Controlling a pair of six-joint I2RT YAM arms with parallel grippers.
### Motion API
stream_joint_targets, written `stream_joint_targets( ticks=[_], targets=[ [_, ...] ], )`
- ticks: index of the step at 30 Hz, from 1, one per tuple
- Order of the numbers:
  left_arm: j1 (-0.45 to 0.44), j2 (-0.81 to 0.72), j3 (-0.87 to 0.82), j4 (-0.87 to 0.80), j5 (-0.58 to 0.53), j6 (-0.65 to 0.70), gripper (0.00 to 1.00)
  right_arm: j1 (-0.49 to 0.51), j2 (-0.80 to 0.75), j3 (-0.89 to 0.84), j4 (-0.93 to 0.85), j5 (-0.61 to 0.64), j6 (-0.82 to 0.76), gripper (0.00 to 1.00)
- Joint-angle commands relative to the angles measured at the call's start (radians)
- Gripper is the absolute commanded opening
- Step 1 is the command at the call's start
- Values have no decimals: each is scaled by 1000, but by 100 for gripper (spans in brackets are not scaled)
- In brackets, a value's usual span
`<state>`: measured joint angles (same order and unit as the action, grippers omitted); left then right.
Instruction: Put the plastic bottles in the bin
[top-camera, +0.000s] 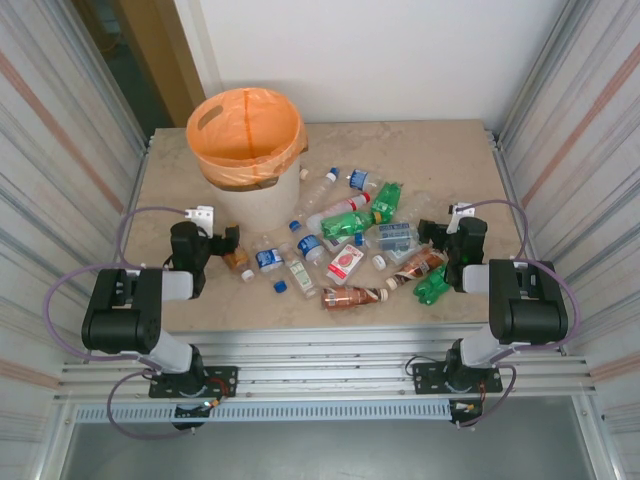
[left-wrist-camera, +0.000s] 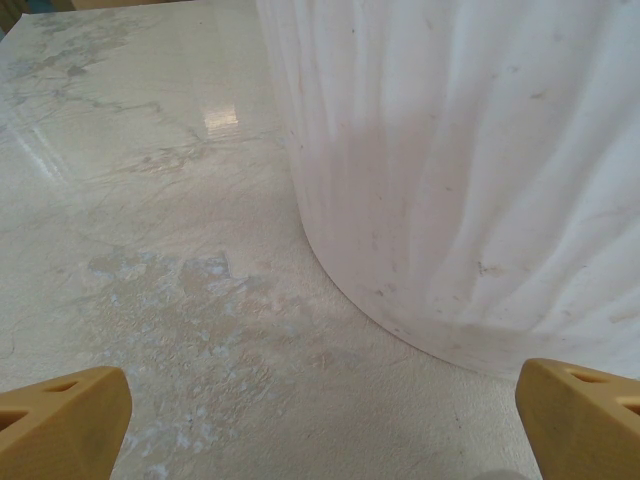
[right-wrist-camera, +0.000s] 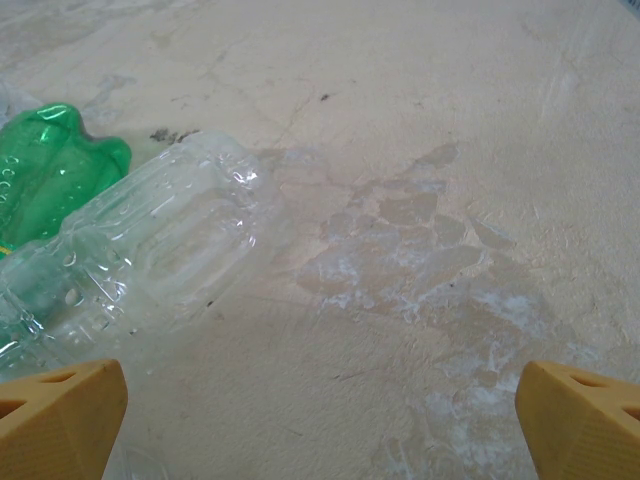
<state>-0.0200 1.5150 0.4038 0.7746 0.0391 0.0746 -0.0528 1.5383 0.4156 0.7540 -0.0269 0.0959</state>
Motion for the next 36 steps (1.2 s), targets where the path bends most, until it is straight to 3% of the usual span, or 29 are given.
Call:
stream_joint_targets(
  ticks=[1,12,19,24,28,32,36],
  targets=[
    [-3,-1,9,16,-20,-4,99,-3,-7,20,-10,-7,-10,98],
    [1,-10,-3,34,-30,-12,99,-2,-9,19,-9,-7,-10,98],
    [31,-186,-46,-40,-66,-68,99,-14,-51,64,-117,13,15,98],
    [31,-374,-17,-254,-144,-147,99,-16,-112,72,-179,45,28,98],
    [37,-510,67,-597,-239,-352,99,-18,-194,108,-286,90,38,98],
    [40,-615,130,-906,-169,-549,99,-16,-292,140,-398,133,44,98],
    [8,-713,123,-1074,-144,-690,99,-19,-370,208,-573,173,99,98]
  ],
)
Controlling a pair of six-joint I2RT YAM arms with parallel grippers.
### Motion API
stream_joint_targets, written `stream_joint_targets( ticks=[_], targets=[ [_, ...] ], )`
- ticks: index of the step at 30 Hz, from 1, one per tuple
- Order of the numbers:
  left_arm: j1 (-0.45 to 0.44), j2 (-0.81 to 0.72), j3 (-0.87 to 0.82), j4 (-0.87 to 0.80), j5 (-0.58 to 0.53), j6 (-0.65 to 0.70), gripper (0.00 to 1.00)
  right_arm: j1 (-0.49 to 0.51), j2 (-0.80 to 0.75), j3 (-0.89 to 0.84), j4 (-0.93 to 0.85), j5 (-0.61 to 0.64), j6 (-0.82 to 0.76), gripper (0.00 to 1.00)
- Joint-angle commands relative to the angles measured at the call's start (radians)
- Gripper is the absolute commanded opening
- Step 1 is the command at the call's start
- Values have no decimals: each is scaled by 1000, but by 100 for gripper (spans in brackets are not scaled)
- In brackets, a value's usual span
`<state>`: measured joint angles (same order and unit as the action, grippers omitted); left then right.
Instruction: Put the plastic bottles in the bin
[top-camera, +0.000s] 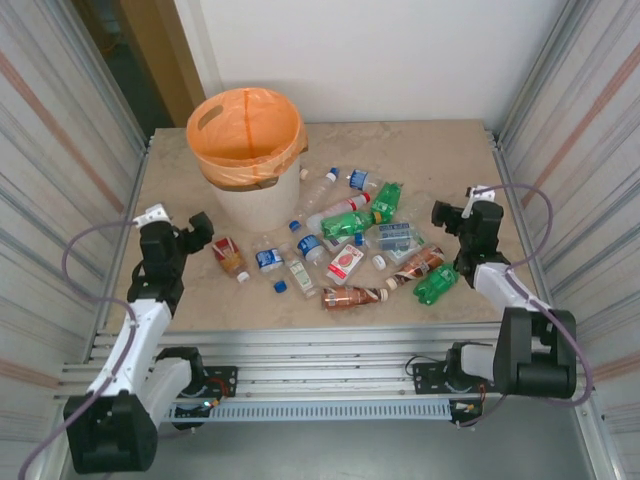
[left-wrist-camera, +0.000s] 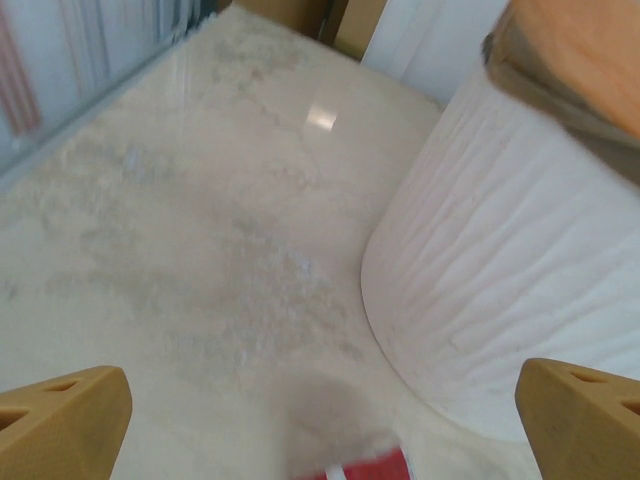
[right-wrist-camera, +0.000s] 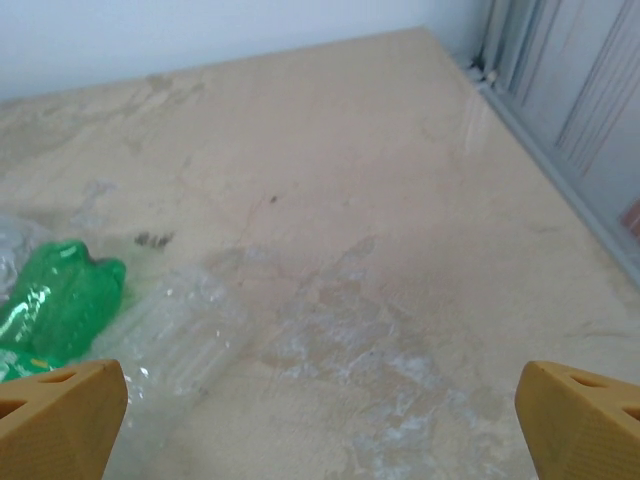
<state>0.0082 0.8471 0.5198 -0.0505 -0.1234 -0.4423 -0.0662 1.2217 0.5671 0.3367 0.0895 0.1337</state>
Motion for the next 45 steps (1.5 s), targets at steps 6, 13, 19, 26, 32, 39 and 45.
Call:
stream_joint_targets(
  ticks=[6,13,19,26,32,39,45],
  targets=[
    [-155,-19,36,-354,-17,-240,99,0,-120,108,-308,30,101,98],
    [-296,130,57,-358,-117,-289,99,1,-182,153,-440,29,130,98],
    [-299,226,65,-293,-96,-279,99,7,-226,148,-468,0,131,98],
    [-292,346,103,-233,-114,-244,99,23,-261,125,-456,-14,131,98],
    [-272,458,138,-201,-90,-242,99,41,-269,126,-458,-9,124,98],
    [-253,555,172,-199,-82,-254,92,56,-281,127,-467,-2,120,98],
    [-237,593,172,-198,-81,-260,83,67,-284,140,-475,12,112,98]
  ],
)
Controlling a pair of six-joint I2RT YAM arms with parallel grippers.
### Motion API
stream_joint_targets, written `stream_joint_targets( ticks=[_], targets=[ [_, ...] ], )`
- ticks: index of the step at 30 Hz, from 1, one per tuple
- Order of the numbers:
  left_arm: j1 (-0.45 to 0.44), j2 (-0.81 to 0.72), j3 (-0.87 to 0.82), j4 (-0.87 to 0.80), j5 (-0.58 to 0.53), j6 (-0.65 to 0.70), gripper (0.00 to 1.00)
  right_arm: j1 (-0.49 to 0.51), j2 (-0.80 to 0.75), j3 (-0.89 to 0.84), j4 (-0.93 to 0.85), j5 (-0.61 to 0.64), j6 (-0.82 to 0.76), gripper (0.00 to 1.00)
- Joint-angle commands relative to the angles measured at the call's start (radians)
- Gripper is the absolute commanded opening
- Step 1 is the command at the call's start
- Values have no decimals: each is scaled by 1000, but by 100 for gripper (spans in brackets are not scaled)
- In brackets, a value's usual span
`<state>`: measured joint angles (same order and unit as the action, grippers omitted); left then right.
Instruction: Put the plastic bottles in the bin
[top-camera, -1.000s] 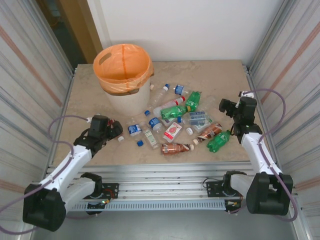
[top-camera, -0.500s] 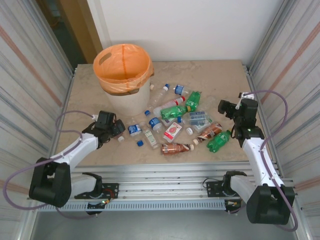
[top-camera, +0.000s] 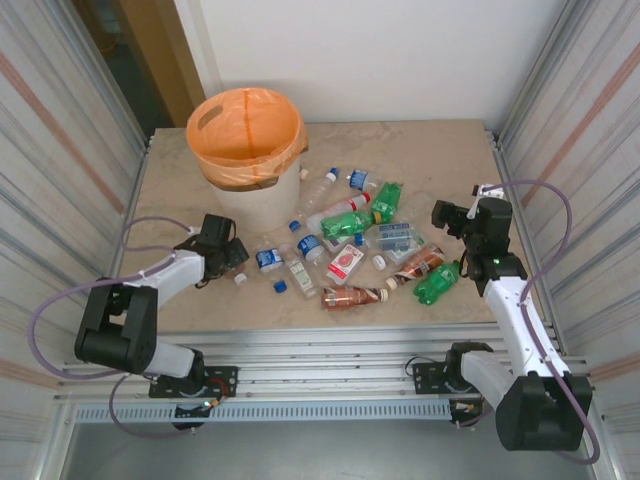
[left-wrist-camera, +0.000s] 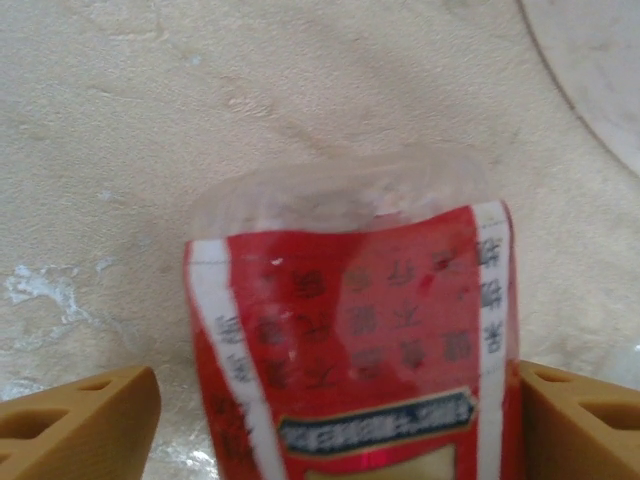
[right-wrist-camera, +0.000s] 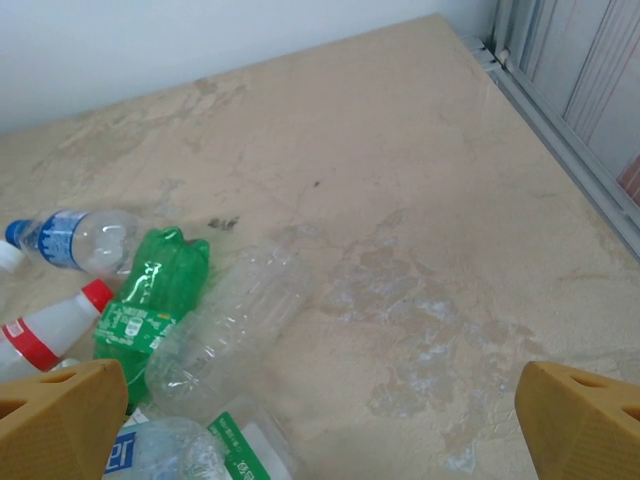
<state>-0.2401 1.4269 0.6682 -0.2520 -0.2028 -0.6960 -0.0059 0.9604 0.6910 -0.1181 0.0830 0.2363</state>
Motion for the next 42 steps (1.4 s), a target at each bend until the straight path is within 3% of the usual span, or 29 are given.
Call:
stream_joint_targets(
  ticks=[1,4,10,13,20,27,34,42],
  targets=[
    [13,17,24,3,-1,-8,81,8,-24,19,-18,20,9,98],
    [18,35,27,-1,-1,-8,76,12,-19,26,-14,26,13,98],
    [21,7,12,-11,-9,-25,53,24,-10,44,-15,34,12,98],
    [20,-53,3,-39,-20,-21,47,29,-14,47,-18,40,12,98],
    [15,-317,28,-170,-62,32,42,41,-31,49,-41,52,21,98],
    [-66,-522,171,-267,-91,113,40,50,-54,65,-73,55,38,98],
    [-208,-509,386,-280,-154,230,38,53,-77,93,-125,72,60,98],
    [-243,-373,627,-217,-127,368,38,53,-91,133,-198,81,85,98]
  ],
)
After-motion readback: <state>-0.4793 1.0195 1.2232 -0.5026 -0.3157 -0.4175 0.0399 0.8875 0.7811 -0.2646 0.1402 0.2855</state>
